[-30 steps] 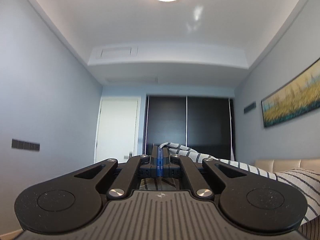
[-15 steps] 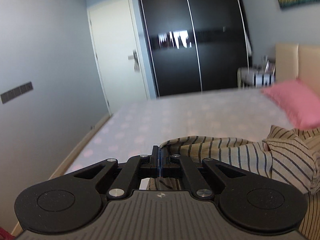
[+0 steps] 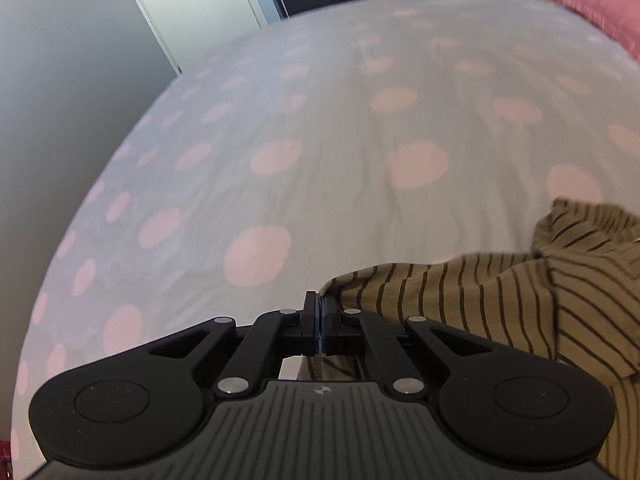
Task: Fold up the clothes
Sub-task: 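Lay the shirt flat on the bed and open both grippers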
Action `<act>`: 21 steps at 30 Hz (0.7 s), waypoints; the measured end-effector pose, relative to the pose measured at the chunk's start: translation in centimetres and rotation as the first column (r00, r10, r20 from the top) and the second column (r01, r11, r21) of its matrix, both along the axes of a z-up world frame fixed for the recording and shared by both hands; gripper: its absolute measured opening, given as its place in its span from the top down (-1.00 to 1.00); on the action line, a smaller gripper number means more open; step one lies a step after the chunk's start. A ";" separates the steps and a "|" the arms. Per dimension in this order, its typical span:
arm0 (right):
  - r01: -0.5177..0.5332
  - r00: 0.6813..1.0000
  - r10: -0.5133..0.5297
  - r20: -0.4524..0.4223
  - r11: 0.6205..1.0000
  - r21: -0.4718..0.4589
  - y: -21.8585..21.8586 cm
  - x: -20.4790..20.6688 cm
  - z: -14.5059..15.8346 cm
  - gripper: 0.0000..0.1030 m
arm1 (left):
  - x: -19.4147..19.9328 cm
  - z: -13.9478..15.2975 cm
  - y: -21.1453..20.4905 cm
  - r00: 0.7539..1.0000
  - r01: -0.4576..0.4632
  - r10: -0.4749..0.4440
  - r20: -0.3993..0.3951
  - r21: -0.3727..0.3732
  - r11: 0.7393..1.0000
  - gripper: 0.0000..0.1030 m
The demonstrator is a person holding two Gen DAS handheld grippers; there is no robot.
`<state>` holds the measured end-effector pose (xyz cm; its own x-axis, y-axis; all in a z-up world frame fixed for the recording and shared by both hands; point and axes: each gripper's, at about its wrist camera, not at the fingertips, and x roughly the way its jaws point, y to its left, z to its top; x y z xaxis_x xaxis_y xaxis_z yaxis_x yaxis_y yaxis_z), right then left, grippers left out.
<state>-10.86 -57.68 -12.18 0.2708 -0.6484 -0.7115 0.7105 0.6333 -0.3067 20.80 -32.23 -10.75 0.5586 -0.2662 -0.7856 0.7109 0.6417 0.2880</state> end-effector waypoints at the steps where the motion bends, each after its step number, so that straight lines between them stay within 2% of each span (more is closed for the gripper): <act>1: -0.006 1.000 0.006 -0.005 1.000 0.027 -0.5 0.0 -0.7 0.95 | 0.4 -0.9 -0.2 1.000 -0.002 0.002 -0.016 0.011 1.000 1.00; 4: -0.031 1.000 0.031 0.002 0.995 0.100 -1.4 -0.7 -1.8 0.90 | 1.2 -2.7 -0.4 0.998 0.006 -0.004 -0.056 0.033 0.999 1.00; 7: -0.050 0.998 0.045 0.035 0.984 0.168 -2.3 -1.5 -1.0 0.68 | 1.2 -2.8 -0.3 0.998 0.018 -0.016 -0.065 0.028 0.999 1.00; 9: -0.061 0.997 0.051 0.057 0.980 0.189 -2.4 -2.3 0.4 0.62 | 1.2 -2.0 -0.1 0.996 0.023 -0.021 -0.081 0.019 1.000 0.88; 11: -0.081 0.996 0.069 0.064 0.978 0.195 -2.2 -3.0 1.9 0.56 | 1.2 -1.1 0.2 0.995 0.026 -0.025 -0.097 0.003 1.000 0.45; 13: -0.093 0.994 0.080 0.071 0.976 0.196 -1.7 -3.9 3.4 0.53 | 0.8 0.2 0.6 0.995 0.024 -0.026 -0.097 -0.022 0.999 0.31; 16: -0.090 0.994 0.073 0.081 0.970 0.225 -0.6 -5.4 5.0 0.49 | -0.6 2.3 1.2 0.994 0.035 -0.041 -0.104 -0.062 0.997 0.25; 21: -0.115 0.991 0.089 0.100 0.949 0.294 2.7 -8.3 5.5 0.31 | -5.1 4.8 0.9 0.979 0.123 -0.139 -0.148 -0.109 0.986 0.24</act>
